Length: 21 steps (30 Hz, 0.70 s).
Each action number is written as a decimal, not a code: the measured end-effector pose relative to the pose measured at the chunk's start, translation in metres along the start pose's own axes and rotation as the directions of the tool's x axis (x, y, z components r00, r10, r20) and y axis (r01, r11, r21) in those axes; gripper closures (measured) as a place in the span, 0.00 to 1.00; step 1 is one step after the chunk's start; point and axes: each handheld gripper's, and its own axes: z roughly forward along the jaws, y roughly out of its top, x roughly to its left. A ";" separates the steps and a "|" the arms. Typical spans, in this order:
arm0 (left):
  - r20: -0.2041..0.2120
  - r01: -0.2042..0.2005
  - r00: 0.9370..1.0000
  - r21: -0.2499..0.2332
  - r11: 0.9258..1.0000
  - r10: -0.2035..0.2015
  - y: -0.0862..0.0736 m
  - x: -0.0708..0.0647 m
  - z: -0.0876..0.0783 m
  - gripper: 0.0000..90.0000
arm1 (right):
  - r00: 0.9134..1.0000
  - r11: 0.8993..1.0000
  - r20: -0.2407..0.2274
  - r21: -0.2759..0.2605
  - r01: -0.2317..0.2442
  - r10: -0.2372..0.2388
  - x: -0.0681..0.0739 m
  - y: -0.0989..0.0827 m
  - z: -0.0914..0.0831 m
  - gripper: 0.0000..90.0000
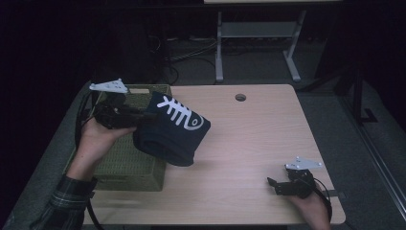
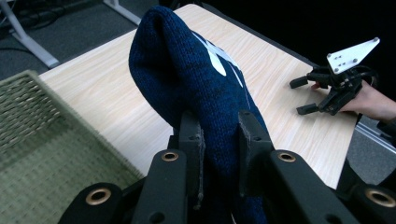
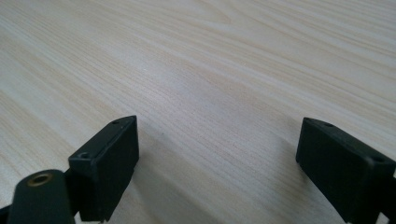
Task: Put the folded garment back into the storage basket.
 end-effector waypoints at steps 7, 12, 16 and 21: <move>-0.038 0.005 0.999 0.000 1.000 -0.005 0.008 0.007 -0.028 0.83 | 1.000 1.000 0.003 -0.001 -0.001 0.001 0.000 0.000 0.000 0.14; -0.054 0.019 0.998 -0.012 1.000 -0.019 0.007 0.012 -0.043 0.83 | 1.000 1.000 0.003 -0.001 -0.002 0.002 0.000 0.000 0.000 0.14; -0.079 0.027 0.997 -0.022 0.999 -0.028 0.006 0.017 -0.056 0.83 | 1.000 1.000 0.003 0.000 -0.002 0.002 0.000 0.000 0.000 0.14; -0.109 0.039 0.993 -0.038 0.999 -0.042 0.003 0.022 -0.072 0.83 | 1.000 1.000 0.003 -0.001 -0.002 0.002 0.000 0.000 0.000 0.14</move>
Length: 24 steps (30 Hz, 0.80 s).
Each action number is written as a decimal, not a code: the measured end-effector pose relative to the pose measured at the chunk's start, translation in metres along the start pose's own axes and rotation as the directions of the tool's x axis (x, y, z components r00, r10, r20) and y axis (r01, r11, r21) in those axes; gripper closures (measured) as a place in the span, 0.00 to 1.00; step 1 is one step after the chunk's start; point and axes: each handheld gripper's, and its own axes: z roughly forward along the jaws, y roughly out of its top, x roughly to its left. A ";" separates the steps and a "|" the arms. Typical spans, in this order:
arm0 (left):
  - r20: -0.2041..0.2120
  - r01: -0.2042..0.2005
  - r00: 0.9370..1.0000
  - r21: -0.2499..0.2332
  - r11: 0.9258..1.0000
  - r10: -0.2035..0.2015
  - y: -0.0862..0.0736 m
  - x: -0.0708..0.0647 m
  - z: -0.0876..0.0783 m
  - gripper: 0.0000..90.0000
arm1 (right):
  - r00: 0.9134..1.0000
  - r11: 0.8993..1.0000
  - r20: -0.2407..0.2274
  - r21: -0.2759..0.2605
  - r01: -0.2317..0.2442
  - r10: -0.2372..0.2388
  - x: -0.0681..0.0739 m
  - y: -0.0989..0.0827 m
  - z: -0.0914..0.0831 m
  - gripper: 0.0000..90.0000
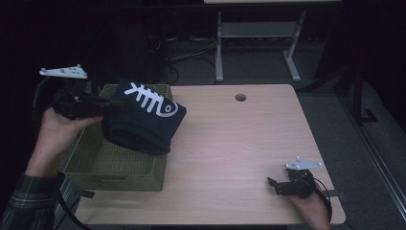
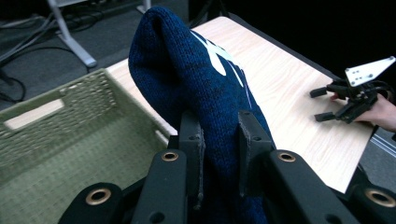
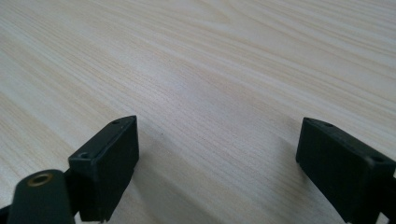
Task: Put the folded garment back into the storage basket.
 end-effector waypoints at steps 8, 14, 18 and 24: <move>-0.039 0.028 0.999 -0.016 0.999 -0.028 -0.009 0.010 -0.018 0.83 | 1.000 1.000 0.000 0.000 0.000 0.000 0.000 0.000 0.000 0.14; -0.035 0.065 0.997 -0.021 0.998 -0.066 -0.025 0.018 -0.020 0.83 | 1.000 1.000 -0.001 0.000 0.000 0.000 0.000 0.000 0.000 0.14; -0.039 0.083 0.996 -0.019 0.996 -0.084 -0.035 0.023 -0.019 0.83 | 1.000 1.000 -0.001 0.000 0.000 0.000 0.000 0.000 0.000 0.14; -0.045 0.115 0.992 -0.022 0.993 -0.116 -0.048 0.029 -0.020 0.83 | 1.000 1.000 0.001 0.000 0.000 0.000 0.000 0.000 0.000 0.14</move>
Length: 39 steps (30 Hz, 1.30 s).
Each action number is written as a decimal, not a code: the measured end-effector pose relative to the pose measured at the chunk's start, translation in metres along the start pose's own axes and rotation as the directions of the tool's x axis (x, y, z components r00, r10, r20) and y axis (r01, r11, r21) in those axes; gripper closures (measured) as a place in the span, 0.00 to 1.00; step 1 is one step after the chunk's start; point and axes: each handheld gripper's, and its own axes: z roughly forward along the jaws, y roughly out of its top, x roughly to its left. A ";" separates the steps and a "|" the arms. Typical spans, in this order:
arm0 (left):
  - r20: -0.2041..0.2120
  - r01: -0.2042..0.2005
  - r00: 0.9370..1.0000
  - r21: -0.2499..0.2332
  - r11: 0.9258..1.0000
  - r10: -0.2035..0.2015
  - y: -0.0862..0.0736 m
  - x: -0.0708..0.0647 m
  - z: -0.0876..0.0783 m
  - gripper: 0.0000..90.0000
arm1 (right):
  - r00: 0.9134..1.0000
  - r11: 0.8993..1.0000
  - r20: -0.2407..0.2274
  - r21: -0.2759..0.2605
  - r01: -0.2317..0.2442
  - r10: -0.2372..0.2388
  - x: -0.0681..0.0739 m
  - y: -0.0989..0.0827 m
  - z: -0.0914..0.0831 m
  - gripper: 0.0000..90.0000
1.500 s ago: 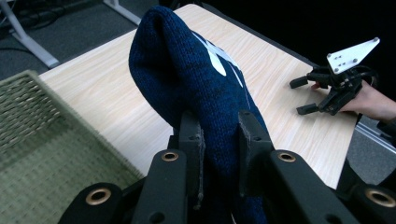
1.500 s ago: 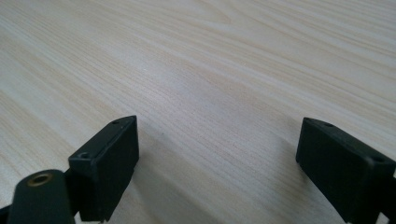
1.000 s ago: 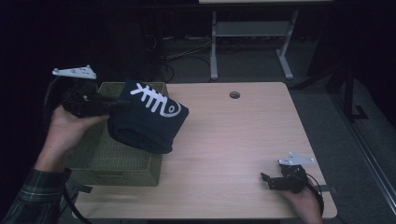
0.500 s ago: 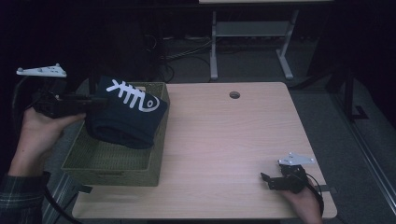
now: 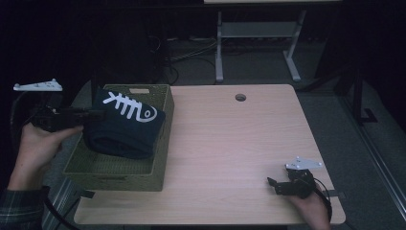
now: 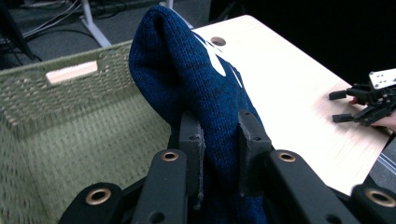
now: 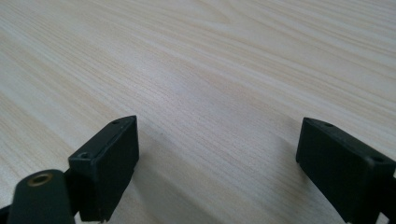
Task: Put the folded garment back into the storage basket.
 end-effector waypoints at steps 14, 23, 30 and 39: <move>-0.016 0.073 0.997 0.039 0.997 -0.073 -0.035 0.020 0.012 0.83 | 1.000 1.000 0.001 0.000 0.000 0.000 0.000 0.000 0.000 0.14; -0.032 0.120 0.992 0.055 0.991 -0.119 -0.054 0.034 0.016 0.83 | 1.000 1.000 0.000 0.000 0.000 0.000 0.000 0.000 0.000 0.14; 0.008 0.149 0.989 0.052 0.988 -0.149 -0.063 0.036 0.028 0.83 | 1.000 1.000 0.000 0.000 0.001 -0.001 0.000 0.000 0.000 0.14; 0.031 0.144 0.989 0.062 0.988 -0.146 -0.062 0.032 0.040 0.83 | 1.000 1.000 0.000 0.000 0.001 -0.001 0.000 0.000 0.000 0.14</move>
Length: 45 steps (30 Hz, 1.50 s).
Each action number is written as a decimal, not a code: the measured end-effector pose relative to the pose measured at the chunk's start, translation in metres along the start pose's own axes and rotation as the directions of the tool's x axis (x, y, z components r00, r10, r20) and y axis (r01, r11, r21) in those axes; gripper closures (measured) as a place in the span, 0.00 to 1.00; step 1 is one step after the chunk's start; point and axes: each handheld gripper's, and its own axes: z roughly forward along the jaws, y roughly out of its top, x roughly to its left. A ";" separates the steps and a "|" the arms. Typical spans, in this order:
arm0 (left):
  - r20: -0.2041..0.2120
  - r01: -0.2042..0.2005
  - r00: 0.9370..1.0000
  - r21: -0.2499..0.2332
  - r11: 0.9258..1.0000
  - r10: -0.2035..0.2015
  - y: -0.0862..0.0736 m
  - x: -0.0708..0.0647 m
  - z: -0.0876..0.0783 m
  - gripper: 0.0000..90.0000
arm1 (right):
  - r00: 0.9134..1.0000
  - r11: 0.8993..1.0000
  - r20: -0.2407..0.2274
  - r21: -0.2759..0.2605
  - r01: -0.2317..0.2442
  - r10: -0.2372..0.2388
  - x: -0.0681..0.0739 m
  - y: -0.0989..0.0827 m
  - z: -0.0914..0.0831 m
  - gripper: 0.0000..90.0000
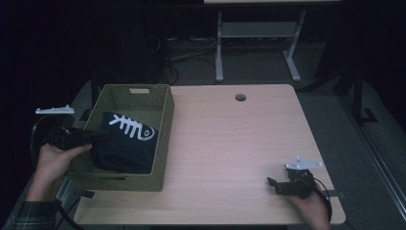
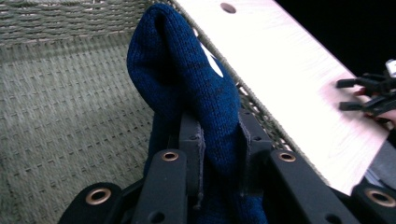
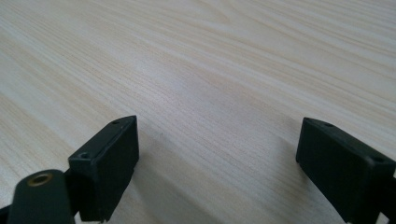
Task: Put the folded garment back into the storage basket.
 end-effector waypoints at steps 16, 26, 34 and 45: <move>-0.140 0.006 0.990 0.101 0.995 0.008 -0.013 0.036 0.026 0.71 | 1.000 1.000 0.000 0.000 -0.001 0.001 0.000 0.000 0.000 0.14; -0.321 0.001 0.946 0.152 0.988 0.048 -0.014 0.042 0.019 0.27 | 1.000 1.000 0.000 0.000 -0.001 0.001 0.000 0.000 0.000 0.14; -0.347 0.023 0.938 0.095 0.995 0.012 -0.017 0.039 0.008 0.23 | 1.000 1.000 0.000 0.000 0.000 0.000 0.000 0.000 0.000 0.14; -0.274 -0.027 0.961 0.020 0.999 0.031 -0.013 0.004 0.020 0.24 | 1.000 1.000 0.000 0.000 0.000 0.000 0.000 0.000 0.000 0.14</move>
